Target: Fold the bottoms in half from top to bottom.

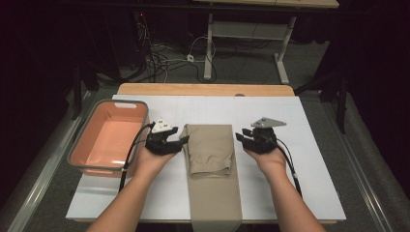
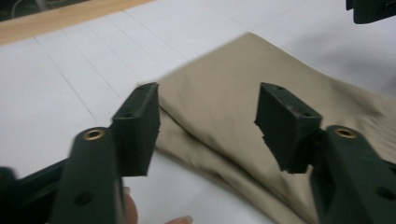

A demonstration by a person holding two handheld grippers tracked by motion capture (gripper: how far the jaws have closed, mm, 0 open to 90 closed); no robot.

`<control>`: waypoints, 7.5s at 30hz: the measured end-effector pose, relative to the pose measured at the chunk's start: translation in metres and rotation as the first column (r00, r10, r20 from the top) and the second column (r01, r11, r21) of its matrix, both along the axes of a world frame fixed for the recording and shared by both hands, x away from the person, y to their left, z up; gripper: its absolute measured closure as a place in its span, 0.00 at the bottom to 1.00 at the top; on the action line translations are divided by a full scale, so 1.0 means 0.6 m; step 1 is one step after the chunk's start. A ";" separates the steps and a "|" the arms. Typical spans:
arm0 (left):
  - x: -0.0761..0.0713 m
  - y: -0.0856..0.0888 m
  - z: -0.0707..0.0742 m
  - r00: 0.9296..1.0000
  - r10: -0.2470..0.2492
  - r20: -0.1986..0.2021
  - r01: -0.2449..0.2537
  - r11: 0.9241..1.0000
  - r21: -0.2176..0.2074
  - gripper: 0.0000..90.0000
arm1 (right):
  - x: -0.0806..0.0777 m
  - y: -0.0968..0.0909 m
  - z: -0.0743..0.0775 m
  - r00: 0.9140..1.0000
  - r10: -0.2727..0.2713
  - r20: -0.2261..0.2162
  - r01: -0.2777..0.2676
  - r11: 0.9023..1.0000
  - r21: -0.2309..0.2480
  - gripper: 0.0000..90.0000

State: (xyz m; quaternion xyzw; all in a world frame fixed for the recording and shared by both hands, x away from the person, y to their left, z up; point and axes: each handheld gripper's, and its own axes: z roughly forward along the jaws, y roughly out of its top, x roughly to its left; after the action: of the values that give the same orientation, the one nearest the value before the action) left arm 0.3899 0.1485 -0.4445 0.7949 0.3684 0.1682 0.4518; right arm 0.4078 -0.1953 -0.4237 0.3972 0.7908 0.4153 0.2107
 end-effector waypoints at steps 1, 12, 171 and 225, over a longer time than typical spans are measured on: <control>-0.018 0.004 -0.005 1.000 -0.009 0.011 0.009 1.000 0.003 0.36 | -0.019 -0.005 -0.003 1.000 0.007 0.001 -0.007 1.000 0.000 0.72; -0.151 0.034 -0.051 0.998 -0.057 0.023 0.058 0.997 -0.043 0.00 | -0.238 -0.048 -0.062 0.995 0.088 -0.042 -0.086 0.995 0.046 0.76; -0.108 -0.081 -0.024 0.988 -0.142 -0.060 0.144 0.989 0.029 0.87 | -0.111 0.044 -0.076 0.984 0.157 -0.082 -0.157 0.988 0.013 0.79; -0.275 -0.033 -0.044 0.969 -0.239 -0.069 0.233 0.969 -0.079 0.08 | -0.332 -0.064 -0.075 0.990 0.143 0.011 -0.143 0.982 0.124 0.24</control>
State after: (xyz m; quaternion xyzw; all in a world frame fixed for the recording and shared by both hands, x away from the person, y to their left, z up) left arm 0.2249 0.1287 -0.4711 0.8226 0.2942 0.0693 0.4816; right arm 0.2089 -0.2340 -0.4684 0.3514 0.7896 0.4782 0.1559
